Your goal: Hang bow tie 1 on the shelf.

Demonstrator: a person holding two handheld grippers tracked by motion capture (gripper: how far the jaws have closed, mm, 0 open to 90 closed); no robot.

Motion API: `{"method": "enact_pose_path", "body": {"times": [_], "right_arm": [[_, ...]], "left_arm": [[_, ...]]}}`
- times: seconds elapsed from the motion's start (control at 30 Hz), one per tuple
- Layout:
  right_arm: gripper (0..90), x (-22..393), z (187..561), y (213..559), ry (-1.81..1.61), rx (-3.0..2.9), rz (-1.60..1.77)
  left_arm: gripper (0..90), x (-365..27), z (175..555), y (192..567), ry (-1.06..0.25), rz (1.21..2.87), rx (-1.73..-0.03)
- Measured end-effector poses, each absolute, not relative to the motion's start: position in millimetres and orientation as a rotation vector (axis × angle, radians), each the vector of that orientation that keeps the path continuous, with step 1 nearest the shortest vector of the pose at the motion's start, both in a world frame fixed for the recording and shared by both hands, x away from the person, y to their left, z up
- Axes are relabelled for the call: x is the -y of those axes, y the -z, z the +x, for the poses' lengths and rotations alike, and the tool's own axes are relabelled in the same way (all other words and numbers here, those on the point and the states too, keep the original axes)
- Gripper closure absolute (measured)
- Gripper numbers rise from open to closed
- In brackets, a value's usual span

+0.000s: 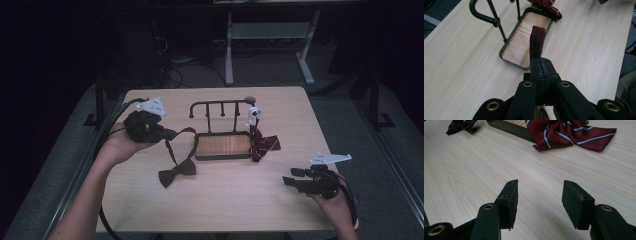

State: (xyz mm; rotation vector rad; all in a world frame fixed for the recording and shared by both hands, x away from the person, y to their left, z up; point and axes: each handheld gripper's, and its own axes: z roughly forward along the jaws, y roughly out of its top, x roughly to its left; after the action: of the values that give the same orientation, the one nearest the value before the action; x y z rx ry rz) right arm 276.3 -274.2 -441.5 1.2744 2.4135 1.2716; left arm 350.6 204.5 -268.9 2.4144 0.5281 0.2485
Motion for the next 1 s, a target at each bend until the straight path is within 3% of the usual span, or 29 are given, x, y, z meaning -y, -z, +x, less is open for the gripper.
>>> {"method": "enact_pose_path", "body": {"times": [1.0], "right_arm": [[46.7,276,276,441,-1.28,-2.413,1.269]], "left_arm": [[89.6,-198,416,254,-0.272,2.383,-0.724]]}}
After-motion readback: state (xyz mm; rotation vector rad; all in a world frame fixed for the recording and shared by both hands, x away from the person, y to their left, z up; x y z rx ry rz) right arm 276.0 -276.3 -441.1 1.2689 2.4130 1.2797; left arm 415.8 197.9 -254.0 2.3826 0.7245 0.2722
